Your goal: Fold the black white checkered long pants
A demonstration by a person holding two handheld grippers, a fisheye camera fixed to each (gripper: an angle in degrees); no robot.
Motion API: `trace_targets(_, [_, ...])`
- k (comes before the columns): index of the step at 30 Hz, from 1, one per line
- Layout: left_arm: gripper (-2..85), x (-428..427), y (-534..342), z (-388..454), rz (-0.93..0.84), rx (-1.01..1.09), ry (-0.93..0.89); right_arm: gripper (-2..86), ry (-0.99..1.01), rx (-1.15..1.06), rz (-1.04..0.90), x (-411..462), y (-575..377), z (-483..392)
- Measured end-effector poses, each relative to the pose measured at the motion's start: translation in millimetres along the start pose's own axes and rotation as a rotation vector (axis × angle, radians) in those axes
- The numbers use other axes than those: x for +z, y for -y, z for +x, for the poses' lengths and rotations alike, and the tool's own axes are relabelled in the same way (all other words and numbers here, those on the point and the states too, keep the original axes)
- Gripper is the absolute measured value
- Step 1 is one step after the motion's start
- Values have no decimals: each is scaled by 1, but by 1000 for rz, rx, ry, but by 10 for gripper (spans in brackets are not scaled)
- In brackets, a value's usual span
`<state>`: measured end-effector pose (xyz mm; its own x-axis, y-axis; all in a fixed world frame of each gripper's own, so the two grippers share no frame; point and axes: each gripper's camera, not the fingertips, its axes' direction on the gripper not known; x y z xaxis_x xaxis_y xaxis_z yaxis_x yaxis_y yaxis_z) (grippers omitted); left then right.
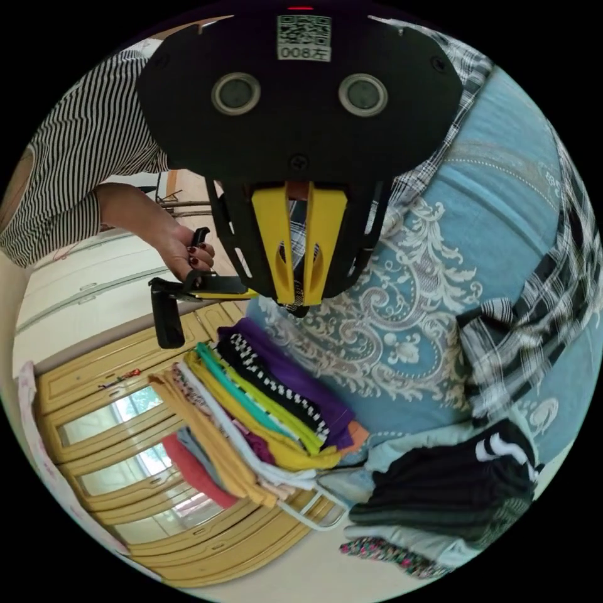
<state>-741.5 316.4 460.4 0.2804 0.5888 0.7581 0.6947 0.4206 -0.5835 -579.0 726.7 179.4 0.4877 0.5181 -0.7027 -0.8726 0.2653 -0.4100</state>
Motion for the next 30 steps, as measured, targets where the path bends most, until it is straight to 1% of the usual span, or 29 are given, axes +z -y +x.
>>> trace_targets(1, [37, -3, 1, 2, 4, 31, 1, 2, -3, -20, 30, -13, -3, -6])
trace_targets(3, [43, 2, 1, 2, -33, 59, 16, 1, -17, -7, 21, -23, -7, -7])
trace_targets(5, [51, 13, -2, -5, -91, 46, 34, 1, -45, 43, -33, -24, -14, -1])
trace_targets(7, [60, 20, -14, -15, -141, 11, 59, 1, -26, 89, -48, -24, -18, 3])
trace_targets(9, [66, 14, -26, -20, -117, -19, 38, 1, -57, 113, -67, -24, -20, 2])
trace_targets(12, [65, -10, -55, -24, -40, -35, 14, 1, -29, 126, -63, -29, -16, -8])
trace_targets(14, [62, -22, -80, -27, -26, -56, 23, 1, -68, 111, -48, -37, -10, -22])
trace_targets(17, [52, -22, -119, -38, -92, -111, 62, 1, -116, 130, -26, -43, 0, -34])
trace_targets(19, [43, -15, -144, -51, -153, -171, 94, 1, -105, 166, -4, -46, 6, -38])
trace_targets(21, [37, -18, -156, -57, -151, -203, 105, 1, -102, 167, 29, -53, 13, -48])
trace_targets(23, [33, -27, -164, -56, -112, -194, 75, 0, -124, 88, 48, -61, 26, -75])
trace_targets(25, [28, -41, -174, -52, -76, -166, 91, 0, -181, -25, 14, -56, 42, -103])
trace_targets(27, [24, -51, -185, -50, -62, -153, 124, 0, -252, -132, -43, -41, 63, -130])
trace_targets(29, [19, -60, -199, -48, -58, -151, 187, -1, -325, -242, -180, -7, 91, -156])
trace_targets(30, [15, -65, -210, -48, -59, -159, 239, -1, -359, -267, -218, 4, 95, -161])
